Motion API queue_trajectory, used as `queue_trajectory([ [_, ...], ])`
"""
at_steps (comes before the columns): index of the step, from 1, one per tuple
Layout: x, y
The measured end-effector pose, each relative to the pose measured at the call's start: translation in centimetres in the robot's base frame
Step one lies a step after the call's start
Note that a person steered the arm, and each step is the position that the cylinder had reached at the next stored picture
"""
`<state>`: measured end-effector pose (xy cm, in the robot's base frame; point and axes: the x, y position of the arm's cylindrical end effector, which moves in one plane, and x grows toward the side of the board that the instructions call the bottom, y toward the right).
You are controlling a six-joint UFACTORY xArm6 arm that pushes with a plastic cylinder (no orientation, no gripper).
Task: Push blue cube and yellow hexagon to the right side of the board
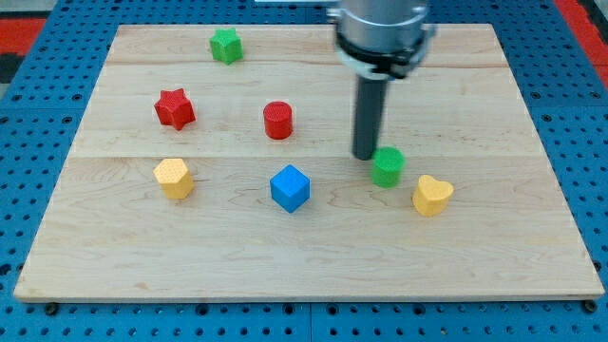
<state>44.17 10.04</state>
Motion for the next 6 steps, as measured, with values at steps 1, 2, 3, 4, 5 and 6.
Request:
queue_trajectory([
  [1,1.5,4.6],
  [2,3.4,4.7],
  [3,0.9,5.4],
  [4,-0.3,-1.5],
  [5,-0.3,-7.3],
  [6,1.3,-14.4],
])
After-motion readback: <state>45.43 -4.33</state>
